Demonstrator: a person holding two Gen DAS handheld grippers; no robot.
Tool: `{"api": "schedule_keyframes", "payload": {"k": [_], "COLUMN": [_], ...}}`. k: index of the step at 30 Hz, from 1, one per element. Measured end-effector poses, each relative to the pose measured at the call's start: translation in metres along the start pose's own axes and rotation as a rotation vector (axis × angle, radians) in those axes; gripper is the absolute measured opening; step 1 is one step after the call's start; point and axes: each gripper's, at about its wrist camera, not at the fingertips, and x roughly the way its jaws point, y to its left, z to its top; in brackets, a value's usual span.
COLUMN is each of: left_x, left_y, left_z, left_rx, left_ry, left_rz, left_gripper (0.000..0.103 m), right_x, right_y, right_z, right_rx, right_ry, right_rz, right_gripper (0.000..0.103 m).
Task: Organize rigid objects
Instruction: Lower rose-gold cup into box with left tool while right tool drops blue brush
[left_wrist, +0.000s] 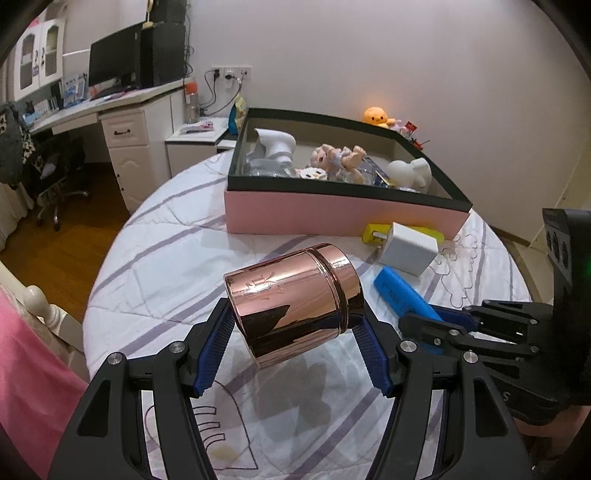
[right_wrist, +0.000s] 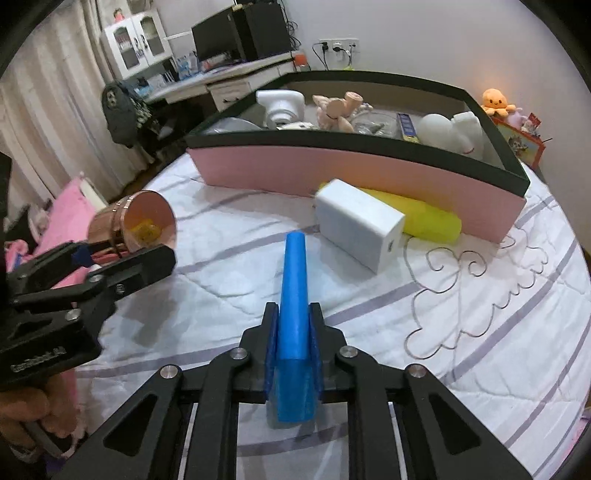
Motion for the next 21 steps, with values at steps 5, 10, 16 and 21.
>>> {"api": "schedule_keyframes", "payload": {"k": [5,10,16,21], "left_x": [-0.004,-0.008,-0.014,-0.017], "left_y": [-0.001,-0.005,-0.005,-0.007], "left_z": [0.001,0.003,0.008,0.015], "left_rx": [0.003,0.009,0.014,0.018], "left_ry": [-0.007,-0.015,-0.034,-0.049], "left_rz": [-0.005,-0.012,-0.012,-0.013], "left_gripper": [0.066,0.066,0.066,0.066], "right_x": [-0.015,-0.029,-0.046,-0.058], "right_y": [-0.002,-0.004,-0.001,0.001], "right_z": [-0.002,0.000,0.009,0.016], "right_rx": [0.028,0.031,0.017,0.008], "right_ry": [-0.034,-0.062,-0.103,-0.138], "right_rz": [0.037,0.029,0.027,0.020], "right_gripper": [0.015,0.015,0.015,0.015]}}
